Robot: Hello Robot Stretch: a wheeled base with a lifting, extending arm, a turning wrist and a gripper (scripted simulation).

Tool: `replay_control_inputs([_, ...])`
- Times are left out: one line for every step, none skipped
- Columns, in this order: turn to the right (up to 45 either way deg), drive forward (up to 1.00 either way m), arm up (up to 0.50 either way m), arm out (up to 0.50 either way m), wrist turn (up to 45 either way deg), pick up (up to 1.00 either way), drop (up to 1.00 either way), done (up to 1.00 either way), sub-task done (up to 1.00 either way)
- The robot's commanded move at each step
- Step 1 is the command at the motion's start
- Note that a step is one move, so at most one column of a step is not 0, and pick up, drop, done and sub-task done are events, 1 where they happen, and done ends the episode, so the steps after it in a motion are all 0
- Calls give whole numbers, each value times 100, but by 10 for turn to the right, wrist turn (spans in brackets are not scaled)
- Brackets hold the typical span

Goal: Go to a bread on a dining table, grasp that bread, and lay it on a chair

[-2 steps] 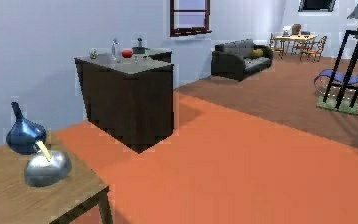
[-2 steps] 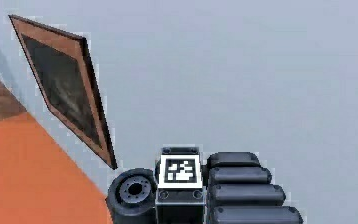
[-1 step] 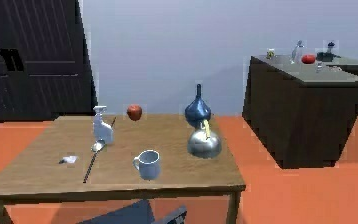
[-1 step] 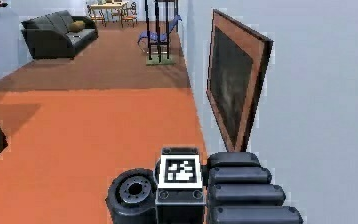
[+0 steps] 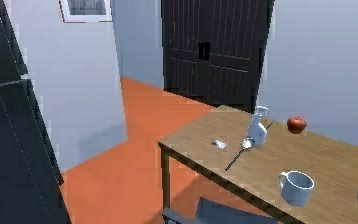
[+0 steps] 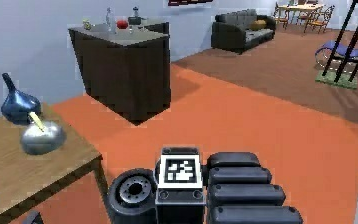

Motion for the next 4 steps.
replay_control_inputs([-180, 0, 0, 0, 0, 0, 0, 0, 0])
replay_control_inputs([-60, 0, 0, 0, 0, 0, 0, 0, 0])
replay_control_inputs([0, 30, 0, 0, 0, 0, 0, 0, 0])
replay_control_inputs([450, 0, 0, 0, 0, 0, 0, 0, 0])
